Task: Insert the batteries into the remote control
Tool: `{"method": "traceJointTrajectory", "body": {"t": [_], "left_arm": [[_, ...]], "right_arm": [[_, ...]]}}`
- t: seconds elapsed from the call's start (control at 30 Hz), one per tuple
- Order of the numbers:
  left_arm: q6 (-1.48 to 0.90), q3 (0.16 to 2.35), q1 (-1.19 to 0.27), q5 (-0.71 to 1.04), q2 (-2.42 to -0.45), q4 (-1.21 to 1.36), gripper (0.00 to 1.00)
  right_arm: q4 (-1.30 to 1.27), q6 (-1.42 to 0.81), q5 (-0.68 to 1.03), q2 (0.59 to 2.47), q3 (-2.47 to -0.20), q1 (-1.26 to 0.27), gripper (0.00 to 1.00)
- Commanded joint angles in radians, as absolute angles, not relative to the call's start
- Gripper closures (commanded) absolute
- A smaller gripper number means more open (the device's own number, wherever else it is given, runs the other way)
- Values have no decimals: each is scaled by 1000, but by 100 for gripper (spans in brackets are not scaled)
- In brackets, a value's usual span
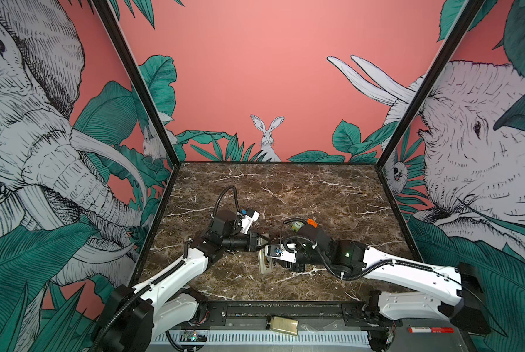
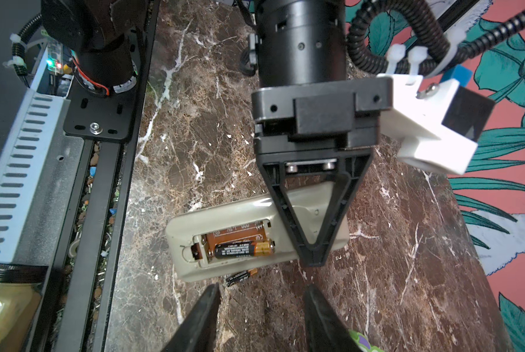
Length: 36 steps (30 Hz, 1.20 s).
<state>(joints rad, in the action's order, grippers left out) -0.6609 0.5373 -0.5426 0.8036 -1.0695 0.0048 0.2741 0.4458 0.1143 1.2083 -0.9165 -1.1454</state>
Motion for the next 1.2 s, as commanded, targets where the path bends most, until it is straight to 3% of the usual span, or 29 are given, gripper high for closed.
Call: {"method": "traceJointTrajectory", "body": {"t": [0.0,1.17], "left_arm": [[-646,560,-545,833,-1060,0,100],[-641,554,-551,855,-1080,8,100]], "right_arm": [[249,467,142,1225,-940,-1145,58],[228,471,155,1310,-976,-1151,72]]}}
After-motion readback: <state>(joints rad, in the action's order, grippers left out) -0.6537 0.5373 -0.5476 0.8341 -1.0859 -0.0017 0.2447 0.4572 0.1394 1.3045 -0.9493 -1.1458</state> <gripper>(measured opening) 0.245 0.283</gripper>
